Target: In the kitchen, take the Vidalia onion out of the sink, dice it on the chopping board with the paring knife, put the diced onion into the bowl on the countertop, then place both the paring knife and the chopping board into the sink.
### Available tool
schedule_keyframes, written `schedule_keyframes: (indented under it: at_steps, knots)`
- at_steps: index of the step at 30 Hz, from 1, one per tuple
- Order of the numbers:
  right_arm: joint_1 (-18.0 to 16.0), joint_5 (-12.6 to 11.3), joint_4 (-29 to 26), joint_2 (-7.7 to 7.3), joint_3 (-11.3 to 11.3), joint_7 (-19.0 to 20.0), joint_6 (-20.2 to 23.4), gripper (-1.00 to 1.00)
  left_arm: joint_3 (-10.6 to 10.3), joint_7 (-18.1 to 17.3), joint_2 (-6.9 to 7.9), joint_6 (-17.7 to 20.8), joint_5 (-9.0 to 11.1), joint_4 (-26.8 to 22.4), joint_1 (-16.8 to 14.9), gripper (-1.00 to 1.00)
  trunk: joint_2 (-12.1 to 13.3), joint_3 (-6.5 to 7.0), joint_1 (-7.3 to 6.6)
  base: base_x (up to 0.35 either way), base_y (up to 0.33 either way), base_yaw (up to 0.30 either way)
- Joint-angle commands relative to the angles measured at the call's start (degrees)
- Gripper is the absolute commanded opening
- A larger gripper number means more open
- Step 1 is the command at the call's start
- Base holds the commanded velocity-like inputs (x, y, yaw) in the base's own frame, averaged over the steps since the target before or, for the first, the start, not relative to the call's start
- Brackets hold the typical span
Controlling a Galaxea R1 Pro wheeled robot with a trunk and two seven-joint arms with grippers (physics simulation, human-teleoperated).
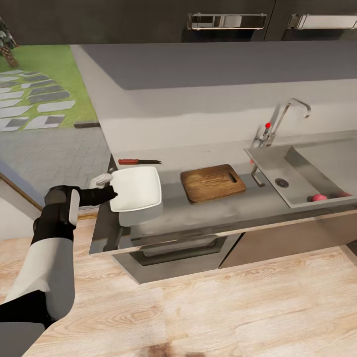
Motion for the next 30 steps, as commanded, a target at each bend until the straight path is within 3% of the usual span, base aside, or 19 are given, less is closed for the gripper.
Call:
schedule_keyframes:
  at_steps: [1, 19, 20, 30]
  knots:
    - [0.0, 0.1, 0.0, -0.01, 0.3, -0.5, -0.1, 1.0, 0.1, -0.5, 0.01, -0.1, -2.2, 1.2, 0.0, -1.0, -0.1, -0.1, 0.04, 0.0, 0.0, 0.0]
    - [0.0, 0.1, 0.4, -0.01, 0.3, -0.5, -0.1, 1.0, 0.2, -0.5, 0.15, -0.1, -2.3, 1.1, 0.0, -1.0, -0.1, -0.1, 0.04, 0.0, 0.0, 0.0]
    - [0.0, 0.1, 0.4, -0.01, 0.3, -0.5, -0.1, 1.0, 0.2, -0.5, 0.15, -0.1, -2.3, 1.1, 0.0, 1.0, -0.1, -0.1, 0.04, 0.0, 0.0, 0.0]
    - [0.0, 0.1, 0.5, 0.03, 0.3, -0.5, -0.1, 1.0, 0.3, -0.5, 0.15, -0.1, -2.3, 0.5, 0.0, 1.0, -0.1, -0.1, 0.04, 0.0, 0.0, 0.0]
